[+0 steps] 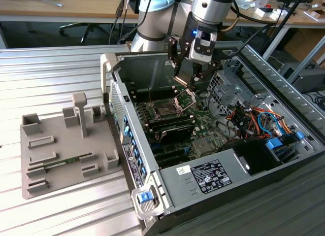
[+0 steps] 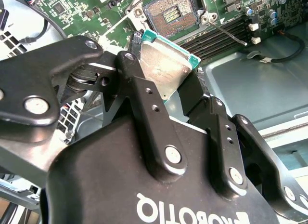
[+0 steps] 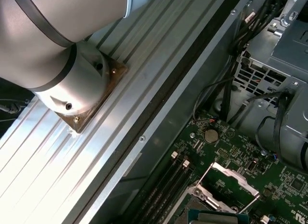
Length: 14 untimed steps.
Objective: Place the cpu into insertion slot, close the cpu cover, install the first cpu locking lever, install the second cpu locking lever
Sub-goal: 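Place the cpu into insertion slot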
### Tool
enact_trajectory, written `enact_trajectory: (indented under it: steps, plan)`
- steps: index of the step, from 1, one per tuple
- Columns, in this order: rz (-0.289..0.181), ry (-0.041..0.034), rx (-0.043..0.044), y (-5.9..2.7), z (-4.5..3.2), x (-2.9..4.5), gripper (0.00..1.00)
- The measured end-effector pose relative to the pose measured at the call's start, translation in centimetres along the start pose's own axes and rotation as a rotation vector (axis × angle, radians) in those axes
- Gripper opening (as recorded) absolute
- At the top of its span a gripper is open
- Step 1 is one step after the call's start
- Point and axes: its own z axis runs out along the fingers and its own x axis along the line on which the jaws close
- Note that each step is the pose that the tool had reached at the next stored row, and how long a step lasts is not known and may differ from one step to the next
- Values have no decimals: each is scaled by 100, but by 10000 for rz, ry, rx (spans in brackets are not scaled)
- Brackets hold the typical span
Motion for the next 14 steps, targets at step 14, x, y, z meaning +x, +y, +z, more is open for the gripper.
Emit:
enact_trajectory:
  steps: [14]
  plan:
    - [152, -3, -1, 0, 1, 0, 54]
